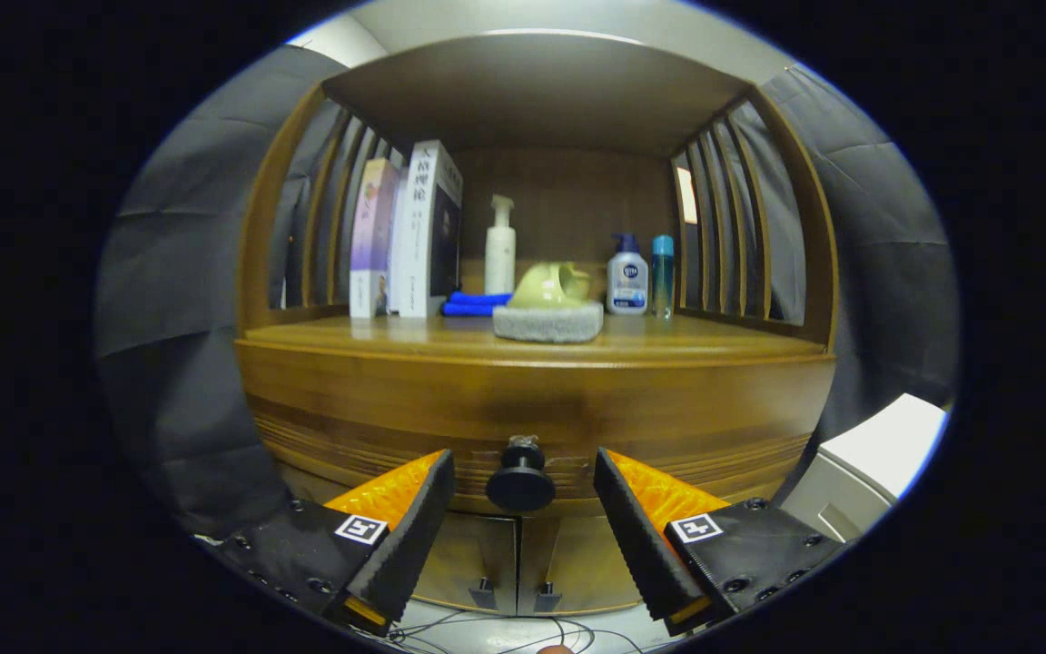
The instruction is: Pull open the drawer, take out the items inside it, and place them on the countertop above the cabinet.
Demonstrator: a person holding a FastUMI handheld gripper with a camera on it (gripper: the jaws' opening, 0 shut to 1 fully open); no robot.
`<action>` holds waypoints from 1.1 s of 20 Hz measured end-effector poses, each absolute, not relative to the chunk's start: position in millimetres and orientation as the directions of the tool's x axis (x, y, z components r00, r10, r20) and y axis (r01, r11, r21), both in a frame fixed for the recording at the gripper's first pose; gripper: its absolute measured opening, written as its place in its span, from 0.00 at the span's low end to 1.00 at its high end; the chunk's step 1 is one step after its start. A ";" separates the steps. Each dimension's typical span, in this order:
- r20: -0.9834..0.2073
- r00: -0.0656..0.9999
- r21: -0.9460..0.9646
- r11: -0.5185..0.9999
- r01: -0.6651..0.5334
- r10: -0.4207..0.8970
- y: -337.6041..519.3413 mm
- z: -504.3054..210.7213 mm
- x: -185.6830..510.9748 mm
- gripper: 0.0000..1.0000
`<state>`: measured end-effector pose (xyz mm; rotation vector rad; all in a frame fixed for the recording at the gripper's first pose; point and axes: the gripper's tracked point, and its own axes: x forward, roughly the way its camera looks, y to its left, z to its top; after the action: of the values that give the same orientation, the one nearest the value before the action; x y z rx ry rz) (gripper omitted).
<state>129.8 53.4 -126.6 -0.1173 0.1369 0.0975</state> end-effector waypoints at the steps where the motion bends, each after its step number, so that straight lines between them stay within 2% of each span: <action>1: -0.119 0.987 -0.104 0.988 -0.118 0.105 55.5 -113.6 117.5 0.97; 6: -0.044 0.987 -0.111 0.981 -0.161 0.157 52.2 -53.6 67.0 0.97; 12: 0.020 0.990 -0.146 0.979 -0.138 0.143 30.7 4.4 10.7 0.97; 22: 0.035 0.992 -0.095 0.988 -0.121 0.125 3.1 22.3 -39.4 0.97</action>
<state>-39.4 3.1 22.3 -0.0931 -0.0405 0.1235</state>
